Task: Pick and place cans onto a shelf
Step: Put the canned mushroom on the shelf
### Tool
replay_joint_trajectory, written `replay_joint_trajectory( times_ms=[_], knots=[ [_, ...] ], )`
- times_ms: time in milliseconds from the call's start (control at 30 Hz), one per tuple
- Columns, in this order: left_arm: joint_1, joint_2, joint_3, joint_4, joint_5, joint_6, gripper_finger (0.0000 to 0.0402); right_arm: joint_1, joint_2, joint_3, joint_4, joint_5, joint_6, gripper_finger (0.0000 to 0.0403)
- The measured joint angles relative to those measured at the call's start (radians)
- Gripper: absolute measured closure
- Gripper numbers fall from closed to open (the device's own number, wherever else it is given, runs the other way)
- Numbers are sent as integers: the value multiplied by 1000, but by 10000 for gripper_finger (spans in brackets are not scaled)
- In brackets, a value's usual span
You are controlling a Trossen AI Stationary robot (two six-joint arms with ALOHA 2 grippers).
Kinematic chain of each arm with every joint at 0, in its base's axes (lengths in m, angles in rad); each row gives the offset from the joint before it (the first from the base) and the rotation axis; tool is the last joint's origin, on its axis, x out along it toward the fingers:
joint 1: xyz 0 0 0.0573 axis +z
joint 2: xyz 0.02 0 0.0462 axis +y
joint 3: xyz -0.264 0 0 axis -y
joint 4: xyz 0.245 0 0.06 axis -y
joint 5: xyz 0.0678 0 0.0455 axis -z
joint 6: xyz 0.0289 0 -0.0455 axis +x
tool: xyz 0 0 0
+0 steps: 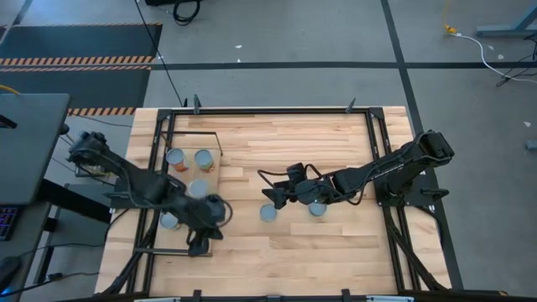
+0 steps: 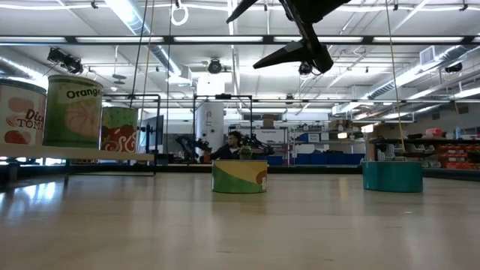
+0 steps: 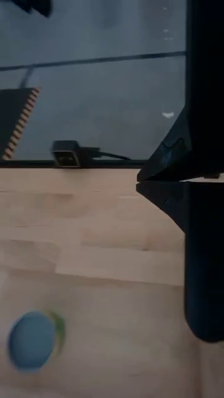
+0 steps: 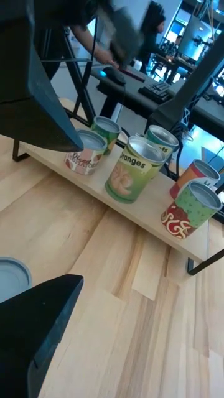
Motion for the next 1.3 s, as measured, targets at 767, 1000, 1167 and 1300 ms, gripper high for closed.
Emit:
replay_joint_trajectory(
  times_ms=[767,1000,1167,1300],
  knots=[
    [4,140,0,16,-15,55,397,0,0,0,24,0,0,57],
    [3,152,0,14,-15,49,397,0,0,0,35,0,0,57],
    [3,152,0,15,-18,47,397,0,0,0,36,-1,0,57],
    [4,152,0,13,-25,30,397,0,0,0,36,0,0,57]
  ],
)
